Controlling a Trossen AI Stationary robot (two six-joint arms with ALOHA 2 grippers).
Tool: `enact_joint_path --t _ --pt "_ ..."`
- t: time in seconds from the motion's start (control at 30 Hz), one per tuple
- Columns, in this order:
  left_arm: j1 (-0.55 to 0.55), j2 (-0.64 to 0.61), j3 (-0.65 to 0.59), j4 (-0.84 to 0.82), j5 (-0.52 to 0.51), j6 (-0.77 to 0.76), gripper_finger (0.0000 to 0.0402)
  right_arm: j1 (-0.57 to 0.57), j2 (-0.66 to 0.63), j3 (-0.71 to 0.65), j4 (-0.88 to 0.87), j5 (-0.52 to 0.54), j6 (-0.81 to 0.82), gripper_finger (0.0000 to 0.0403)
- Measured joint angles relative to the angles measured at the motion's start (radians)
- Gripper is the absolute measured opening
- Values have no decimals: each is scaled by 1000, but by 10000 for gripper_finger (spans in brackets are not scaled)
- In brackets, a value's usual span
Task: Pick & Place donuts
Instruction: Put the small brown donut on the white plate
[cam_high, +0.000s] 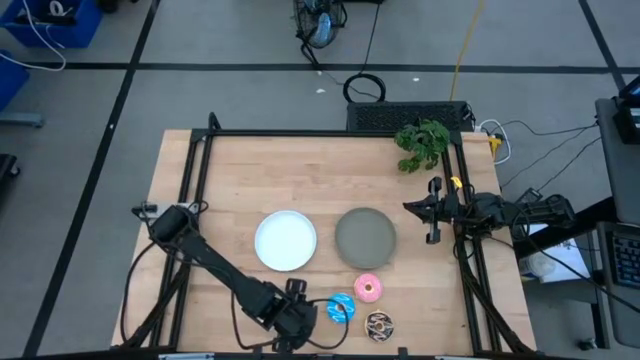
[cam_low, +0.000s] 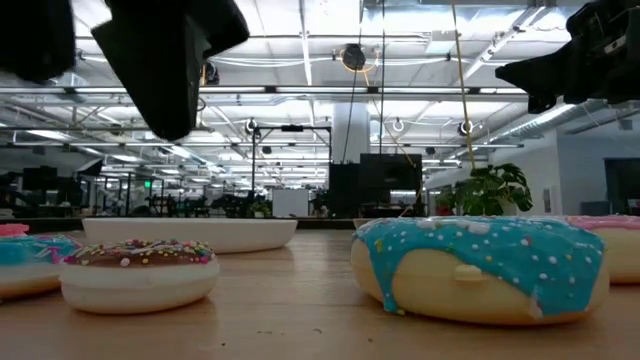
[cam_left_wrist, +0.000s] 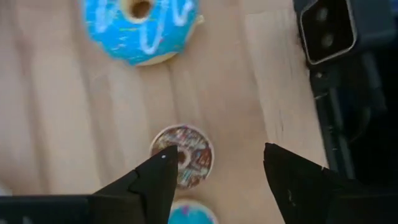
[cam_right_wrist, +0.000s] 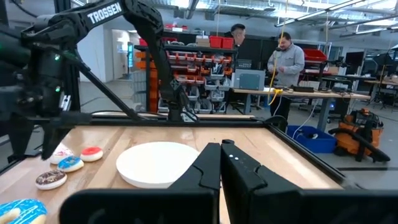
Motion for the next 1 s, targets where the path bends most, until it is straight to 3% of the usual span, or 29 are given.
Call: enact_joint_path --t 0.63,1.0 --pt "-3 84 -1 18 16 21 223 0 21 0 2 3 0 0" --pt "-1 113 0 6 -47 28 223 0 23 0 30 3 -22 0"
